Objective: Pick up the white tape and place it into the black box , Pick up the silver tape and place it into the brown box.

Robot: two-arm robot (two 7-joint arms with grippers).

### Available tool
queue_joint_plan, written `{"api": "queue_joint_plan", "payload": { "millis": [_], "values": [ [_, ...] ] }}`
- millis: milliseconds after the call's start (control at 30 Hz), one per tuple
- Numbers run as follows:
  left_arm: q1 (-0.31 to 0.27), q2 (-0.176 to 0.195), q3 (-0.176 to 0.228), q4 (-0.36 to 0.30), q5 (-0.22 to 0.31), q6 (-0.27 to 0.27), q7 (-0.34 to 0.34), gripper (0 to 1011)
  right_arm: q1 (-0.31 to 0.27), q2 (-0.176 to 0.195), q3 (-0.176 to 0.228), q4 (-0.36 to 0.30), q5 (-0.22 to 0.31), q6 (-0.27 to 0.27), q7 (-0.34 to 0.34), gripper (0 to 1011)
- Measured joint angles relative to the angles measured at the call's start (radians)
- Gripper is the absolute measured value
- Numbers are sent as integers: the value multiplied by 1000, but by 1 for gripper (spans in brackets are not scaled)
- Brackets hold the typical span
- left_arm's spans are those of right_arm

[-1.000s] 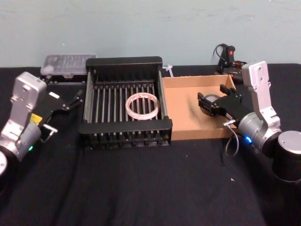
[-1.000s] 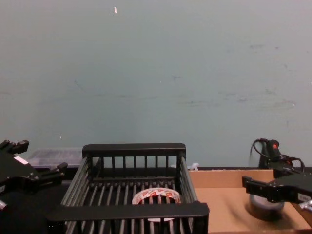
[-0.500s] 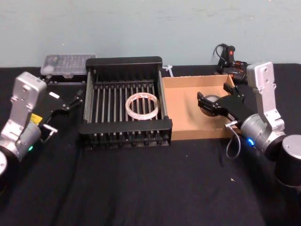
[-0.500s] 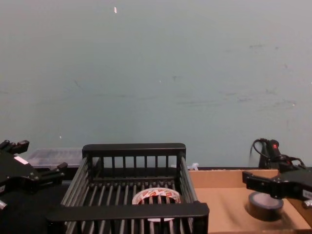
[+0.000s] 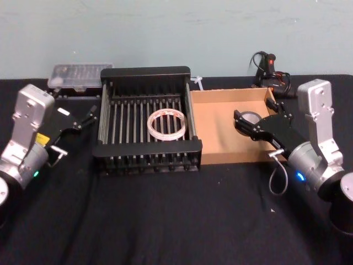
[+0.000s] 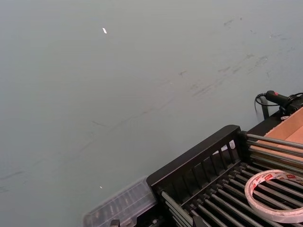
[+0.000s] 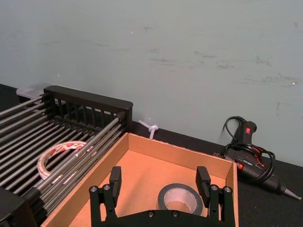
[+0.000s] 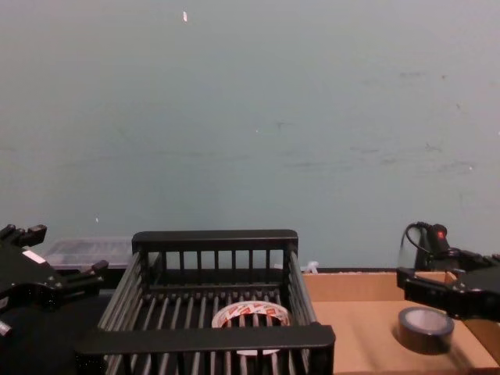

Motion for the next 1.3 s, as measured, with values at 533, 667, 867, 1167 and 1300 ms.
{"api": "queue_joint_plan", "payload": {
  "millis": [533,667,867,1167,1300],
  "values": [
    [0,0,0,0,0,0,0,1001,-114,-9,30,-96,-43,-91,-42,1002],
    [0,0,0,0,0,0,0,1001,-138,-10,38,-114,-53,-99,-44,1002],
    [0,0,0,0,0,0,0,1001,-172,-10,52,-136,-62,-108,-44,1002],
    [0,0,0,0,0,0,0,1001,-215,-13,65,-158,-62,-112,-35,1003],
    [0,0,0,0,0,0,0,1001,-224,-15,66,-153,-60,-113,-29,1002]
  ]
}}
